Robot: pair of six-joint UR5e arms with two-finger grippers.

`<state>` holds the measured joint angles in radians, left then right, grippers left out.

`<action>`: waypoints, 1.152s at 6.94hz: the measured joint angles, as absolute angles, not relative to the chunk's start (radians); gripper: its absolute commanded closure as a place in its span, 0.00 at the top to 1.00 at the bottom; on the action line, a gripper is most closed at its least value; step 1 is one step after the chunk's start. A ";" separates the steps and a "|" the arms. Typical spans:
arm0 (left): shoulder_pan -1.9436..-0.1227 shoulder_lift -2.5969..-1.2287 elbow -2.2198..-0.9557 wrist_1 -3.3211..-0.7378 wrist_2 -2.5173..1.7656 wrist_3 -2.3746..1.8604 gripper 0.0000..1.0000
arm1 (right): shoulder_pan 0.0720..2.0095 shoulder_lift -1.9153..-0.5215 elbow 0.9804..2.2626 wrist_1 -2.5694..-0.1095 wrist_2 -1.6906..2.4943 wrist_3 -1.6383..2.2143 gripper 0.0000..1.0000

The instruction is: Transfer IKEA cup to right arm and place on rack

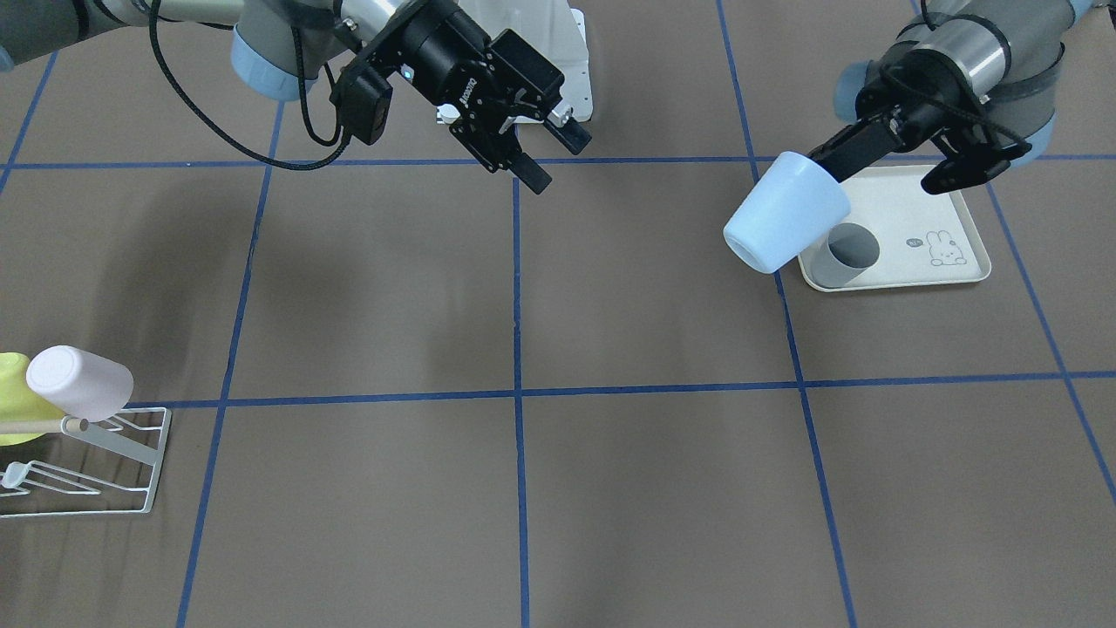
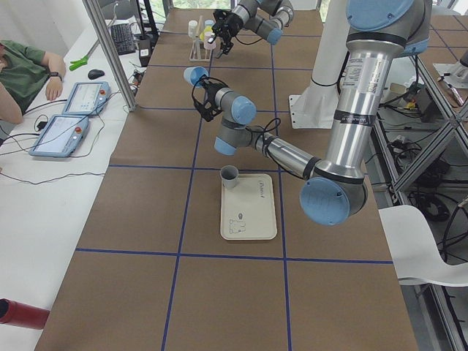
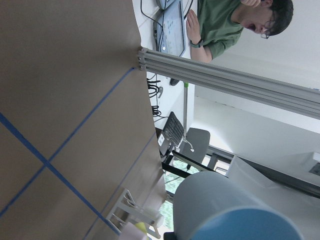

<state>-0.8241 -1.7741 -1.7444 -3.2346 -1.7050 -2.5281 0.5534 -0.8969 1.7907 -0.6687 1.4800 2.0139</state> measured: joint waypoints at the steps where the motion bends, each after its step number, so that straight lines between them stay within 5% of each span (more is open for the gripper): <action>1: -0.753 -1.791 -1.740 -3.296 -1.596 -2.556 0.00 | 0.553 -0.869 1.748 -0.645 1.464 2.021 1.00; 8: -0.600 -1.871 -1.707 -3.357 -1.424 -2.566 0.00 | 0.555 -0.827 1.684 -0.574 1.455 2.088 1.00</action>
